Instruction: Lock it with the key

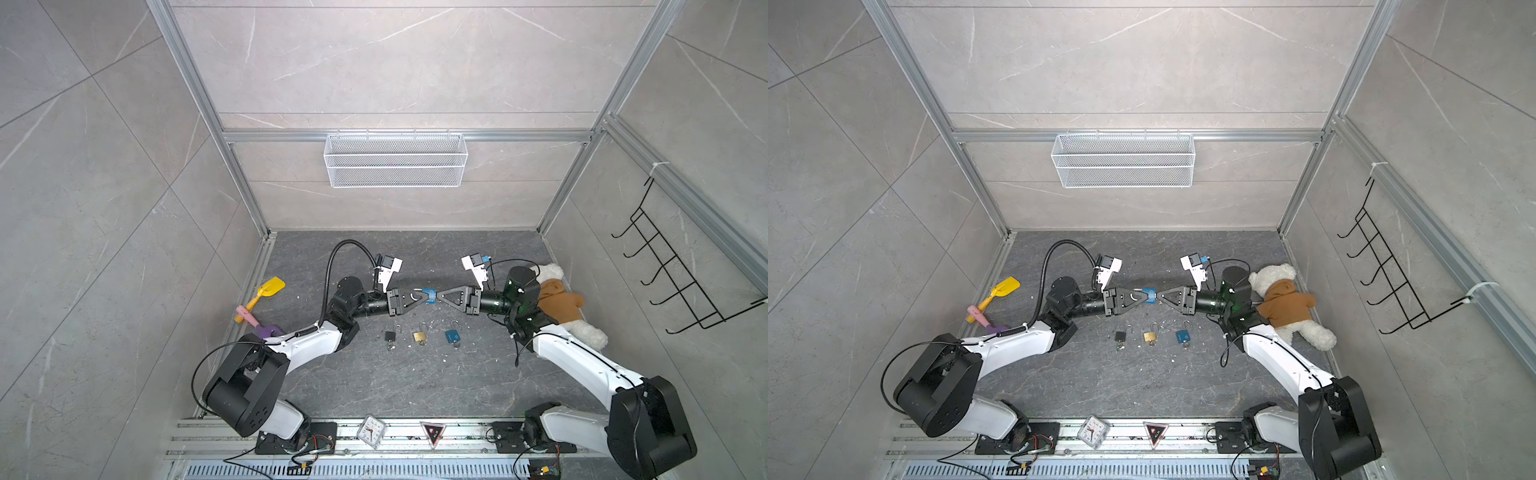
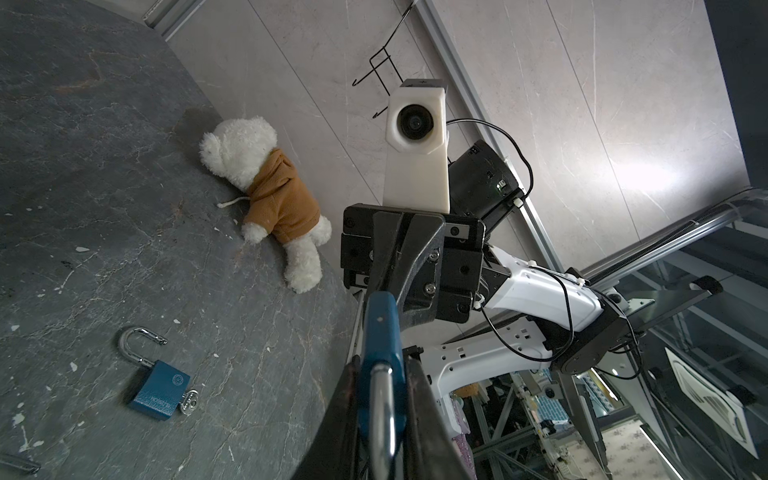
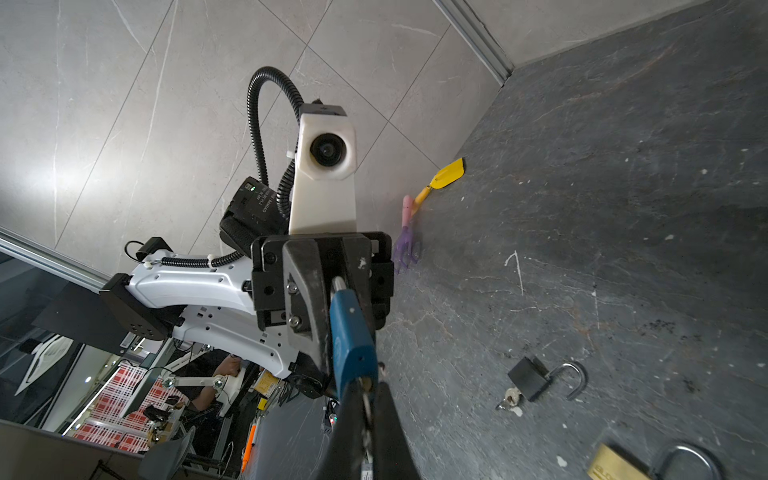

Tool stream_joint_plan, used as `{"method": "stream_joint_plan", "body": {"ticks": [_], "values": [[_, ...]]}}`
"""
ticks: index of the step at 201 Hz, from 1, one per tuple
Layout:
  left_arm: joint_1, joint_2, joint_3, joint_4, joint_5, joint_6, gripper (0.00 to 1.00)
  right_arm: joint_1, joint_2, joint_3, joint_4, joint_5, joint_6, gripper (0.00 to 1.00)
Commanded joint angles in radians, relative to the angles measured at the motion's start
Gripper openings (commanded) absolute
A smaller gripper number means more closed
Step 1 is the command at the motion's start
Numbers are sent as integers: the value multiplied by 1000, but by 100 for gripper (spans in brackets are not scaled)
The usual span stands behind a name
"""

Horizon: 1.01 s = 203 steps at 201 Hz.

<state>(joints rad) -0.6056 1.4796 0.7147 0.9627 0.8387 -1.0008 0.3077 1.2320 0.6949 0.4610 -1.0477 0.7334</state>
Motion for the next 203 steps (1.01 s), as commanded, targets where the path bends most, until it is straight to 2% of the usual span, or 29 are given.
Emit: {"method": "stream_joint_plan", "body": {"ticks": [1, 50, 79, 105, 127, 152, 203], "values": [[36, 8, -13, 134, -59, -30, 0, -8, -26, -31, 6, -31, -11, 0], [98, 52, -63, 355, -82, -183, 0, -32, -26, -49, 54, -49, 20, 0], [98, 78, -41, 323, -60, -180, 0, -59, -36, -33, -30, 0, 11, 0], [93, 85, 23, 62, -52, -83, 0, -112, -99, -17, -225, 133, -65, 0], [84, 72, 58, -157, -112, 43, 0, -141, -160, -20, -388, 282, -138, 0], [78, 56, 100, -344, -171, 158, 0, -160, -174, -42, -434, 349, -132, 0], [68, 148, 279, -615, -102, 333, 0, -184, -145, -71, -475, 472, -104, 0]]}}
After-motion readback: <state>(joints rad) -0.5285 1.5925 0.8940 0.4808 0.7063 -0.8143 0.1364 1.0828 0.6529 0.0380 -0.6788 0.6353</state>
